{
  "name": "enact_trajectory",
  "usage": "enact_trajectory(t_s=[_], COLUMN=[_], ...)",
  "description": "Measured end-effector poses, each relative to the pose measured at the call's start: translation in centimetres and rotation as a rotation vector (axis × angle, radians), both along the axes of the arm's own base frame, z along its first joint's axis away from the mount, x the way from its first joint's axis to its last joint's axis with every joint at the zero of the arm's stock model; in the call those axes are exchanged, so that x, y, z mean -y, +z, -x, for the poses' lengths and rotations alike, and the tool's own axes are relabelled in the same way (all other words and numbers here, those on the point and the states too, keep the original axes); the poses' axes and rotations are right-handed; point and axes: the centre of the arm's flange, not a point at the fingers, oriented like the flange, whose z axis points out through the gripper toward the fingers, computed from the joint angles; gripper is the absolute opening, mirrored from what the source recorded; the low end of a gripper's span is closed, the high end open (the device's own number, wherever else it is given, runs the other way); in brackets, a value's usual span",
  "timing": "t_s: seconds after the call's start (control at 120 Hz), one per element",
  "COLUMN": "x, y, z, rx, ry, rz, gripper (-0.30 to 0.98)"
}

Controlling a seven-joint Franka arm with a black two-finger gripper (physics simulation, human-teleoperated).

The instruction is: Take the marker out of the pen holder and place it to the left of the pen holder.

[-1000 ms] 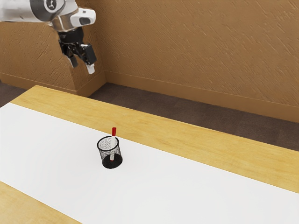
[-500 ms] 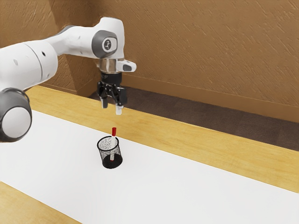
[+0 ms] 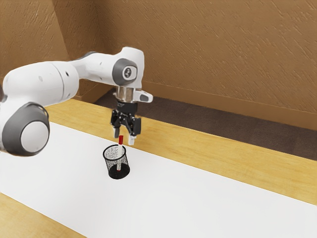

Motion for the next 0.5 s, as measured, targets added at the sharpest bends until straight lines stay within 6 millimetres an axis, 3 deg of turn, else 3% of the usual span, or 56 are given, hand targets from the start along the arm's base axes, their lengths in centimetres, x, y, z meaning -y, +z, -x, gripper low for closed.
enact_trajectory(t_s=[0.258,0.5], x=[0.39,0.21], y=[-1.07,-0.51], z=[-0.05,-0.11], rx=[-0.009,-0.001], ry=[-0.006,-0.009], rz=[-0.014,-0.037], gripper=[0.65,0.14])
